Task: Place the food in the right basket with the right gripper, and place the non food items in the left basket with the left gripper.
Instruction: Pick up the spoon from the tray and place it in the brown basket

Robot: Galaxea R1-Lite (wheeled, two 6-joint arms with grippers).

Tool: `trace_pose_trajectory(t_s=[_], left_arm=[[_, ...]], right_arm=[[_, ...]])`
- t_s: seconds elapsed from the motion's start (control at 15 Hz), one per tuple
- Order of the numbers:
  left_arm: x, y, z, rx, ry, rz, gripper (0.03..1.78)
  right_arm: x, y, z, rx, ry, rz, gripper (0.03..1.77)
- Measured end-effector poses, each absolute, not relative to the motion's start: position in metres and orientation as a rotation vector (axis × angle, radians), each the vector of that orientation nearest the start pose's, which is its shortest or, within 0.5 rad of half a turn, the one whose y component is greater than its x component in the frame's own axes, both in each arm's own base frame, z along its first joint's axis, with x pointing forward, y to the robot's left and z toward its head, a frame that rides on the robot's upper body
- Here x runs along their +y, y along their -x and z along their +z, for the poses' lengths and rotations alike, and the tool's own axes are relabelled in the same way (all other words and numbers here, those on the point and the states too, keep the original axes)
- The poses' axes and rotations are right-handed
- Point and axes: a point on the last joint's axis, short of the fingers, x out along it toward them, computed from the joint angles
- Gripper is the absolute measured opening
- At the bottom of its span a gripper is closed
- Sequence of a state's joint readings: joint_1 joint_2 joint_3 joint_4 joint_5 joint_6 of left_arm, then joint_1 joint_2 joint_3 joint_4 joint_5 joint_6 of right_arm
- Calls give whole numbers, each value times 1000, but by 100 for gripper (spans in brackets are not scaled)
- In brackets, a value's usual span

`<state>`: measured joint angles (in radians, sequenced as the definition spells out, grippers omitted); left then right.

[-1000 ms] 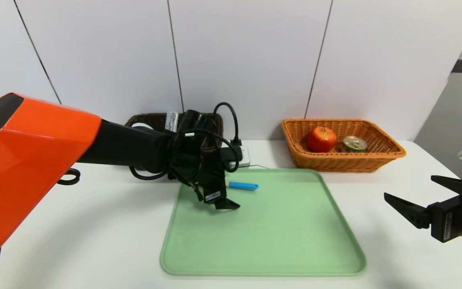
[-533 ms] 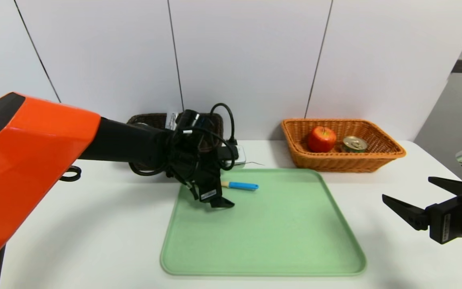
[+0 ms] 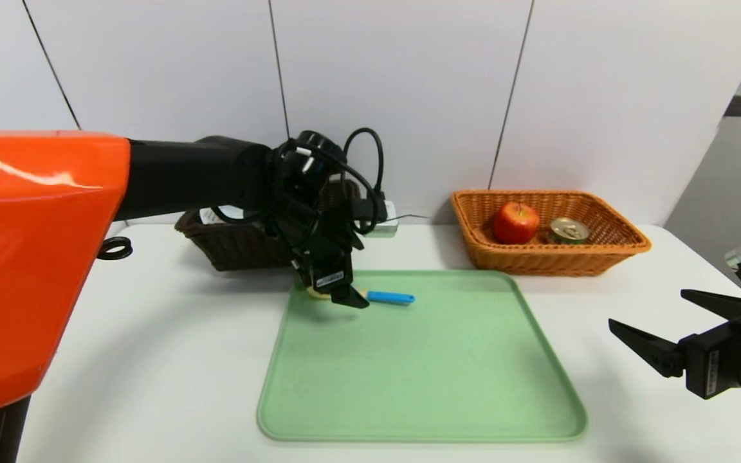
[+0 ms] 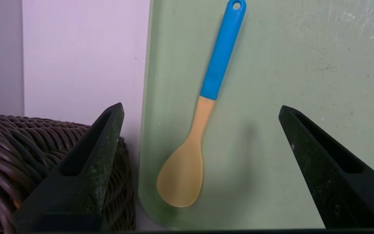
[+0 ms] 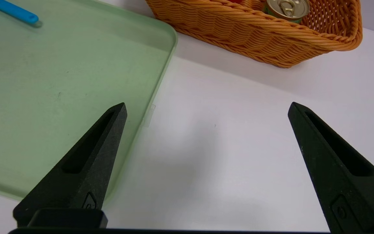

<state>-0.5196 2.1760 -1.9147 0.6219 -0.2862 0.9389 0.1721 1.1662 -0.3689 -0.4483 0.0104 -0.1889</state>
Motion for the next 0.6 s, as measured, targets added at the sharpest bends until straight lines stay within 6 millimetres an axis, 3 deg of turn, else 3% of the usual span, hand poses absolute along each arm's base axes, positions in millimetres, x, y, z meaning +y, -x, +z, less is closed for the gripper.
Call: trace_pose_trajectory(t_s=[0.6], left_arm=[[-219,-359,185,568,-960,-1195,169]], right_arm=[[27,-154,169,334,214,222,171]])
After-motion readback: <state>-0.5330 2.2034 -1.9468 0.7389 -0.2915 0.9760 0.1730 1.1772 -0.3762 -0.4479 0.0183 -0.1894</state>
